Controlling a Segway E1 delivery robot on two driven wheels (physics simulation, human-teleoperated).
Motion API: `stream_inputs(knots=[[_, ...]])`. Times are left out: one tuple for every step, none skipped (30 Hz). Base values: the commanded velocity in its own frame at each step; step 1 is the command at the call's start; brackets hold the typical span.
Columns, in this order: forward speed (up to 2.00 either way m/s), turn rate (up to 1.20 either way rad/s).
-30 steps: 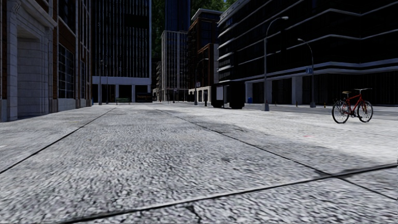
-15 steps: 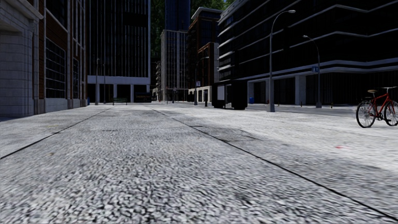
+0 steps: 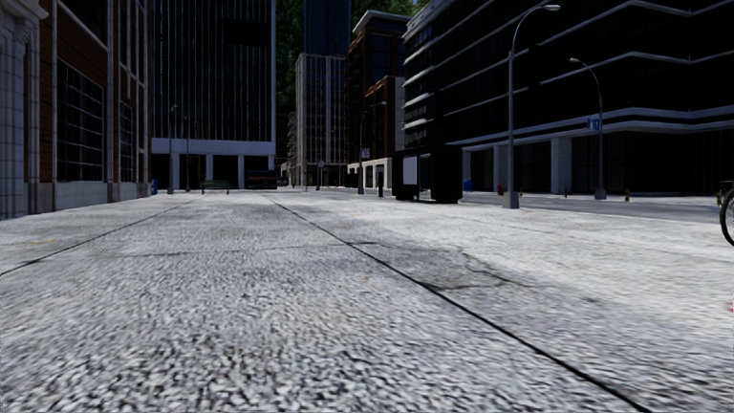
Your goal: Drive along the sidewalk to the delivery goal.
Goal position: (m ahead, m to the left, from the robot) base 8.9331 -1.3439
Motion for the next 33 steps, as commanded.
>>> stream_inputs(knots=[[2.00, 0.00], [2.00, 0.00], [2.00, 0.00], [2.00, 0.00], [2.00, 0.00], [2.00, 0.00], [2.00, 0.00], [2.00, 0.00], [2.00, 0.00], [2.00, 0.00], [2.00, 0.00], [2.00, 0.00], [2.00, 0.00], [2.00, 0.00], [2.00, 0.00], [2.00, 0.00], [2.00, 0.00], [2.00, 0.00], [2.00, 0.00], [2.00, 0.00], [2.00, 0.00], [2.00, 0.00], [2.00, 0.00], [2.00, 0.00], [2.00, 0.00], [2.00, 0.00], [2.00, 0.00], [2.00, 0.00], [2.00, 0.00], [2.00, 0.00], [2.00, 0.00], [2.00, 0.00], [2.00, 0.00]])
